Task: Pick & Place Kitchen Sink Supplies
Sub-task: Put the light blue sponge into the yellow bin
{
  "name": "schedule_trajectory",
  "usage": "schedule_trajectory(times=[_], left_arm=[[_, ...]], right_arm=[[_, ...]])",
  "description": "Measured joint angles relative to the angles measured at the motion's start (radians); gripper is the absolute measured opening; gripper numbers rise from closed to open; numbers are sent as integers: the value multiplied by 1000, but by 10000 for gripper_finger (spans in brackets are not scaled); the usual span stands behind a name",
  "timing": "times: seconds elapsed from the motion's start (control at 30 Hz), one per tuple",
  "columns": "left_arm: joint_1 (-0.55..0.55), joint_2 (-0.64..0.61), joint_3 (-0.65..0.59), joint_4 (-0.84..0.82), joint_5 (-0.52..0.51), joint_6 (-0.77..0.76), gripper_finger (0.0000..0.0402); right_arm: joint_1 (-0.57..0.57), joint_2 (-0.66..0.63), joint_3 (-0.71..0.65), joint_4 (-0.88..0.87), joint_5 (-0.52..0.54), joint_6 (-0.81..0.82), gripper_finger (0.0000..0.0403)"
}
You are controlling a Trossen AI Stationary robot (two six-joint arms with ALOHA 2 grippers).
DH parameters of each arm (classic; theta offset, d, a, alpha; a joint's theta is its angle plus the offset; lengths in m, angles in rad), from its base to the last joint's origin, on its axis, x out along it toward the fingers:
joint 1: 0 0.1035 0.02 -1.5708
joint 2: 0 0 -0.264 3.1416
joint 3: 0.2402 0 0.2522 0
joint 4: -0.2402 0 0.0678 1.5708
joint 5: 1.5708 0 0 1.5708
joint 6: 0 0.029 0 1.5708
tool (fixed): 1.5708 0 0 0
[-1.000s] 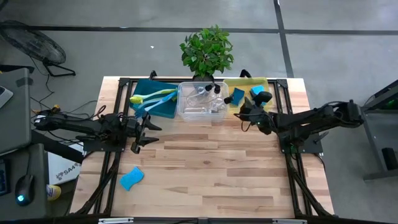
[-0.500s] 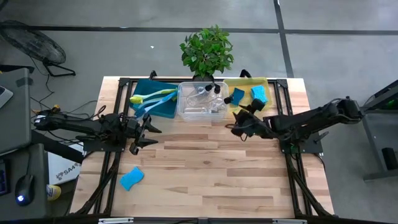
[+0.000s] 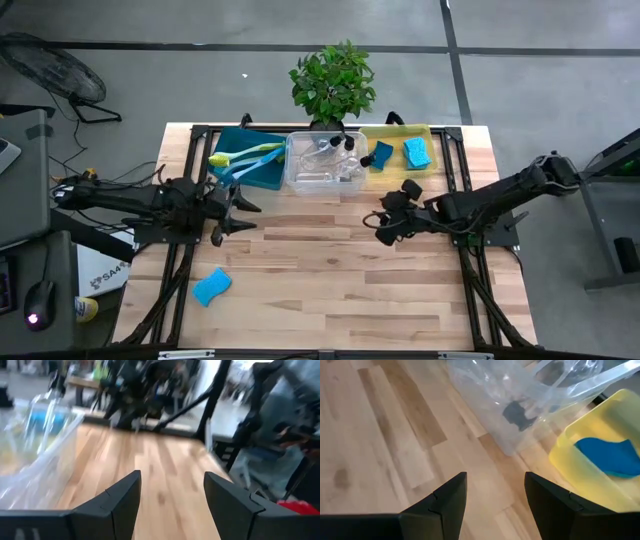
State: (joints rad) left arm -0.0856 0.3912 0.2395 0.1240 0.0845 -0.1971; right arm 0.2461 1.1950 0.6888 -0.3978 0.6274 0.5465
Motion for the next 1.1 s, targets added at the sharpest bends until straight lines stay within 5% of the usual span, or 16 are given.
schedule_trajectory(times=[0.27,0.57,1.1], left_arm=[[0,59,189,-446,-21,-113,211],[-14,124,220,-788,1,-346,211],[-458,308,220,-919,6,-823,211]], right_arm=[[47,0,0,-2,-7,50,193],[63,0,0,-1,17,56,193],[62,0,-1,-1,19,48,193]])
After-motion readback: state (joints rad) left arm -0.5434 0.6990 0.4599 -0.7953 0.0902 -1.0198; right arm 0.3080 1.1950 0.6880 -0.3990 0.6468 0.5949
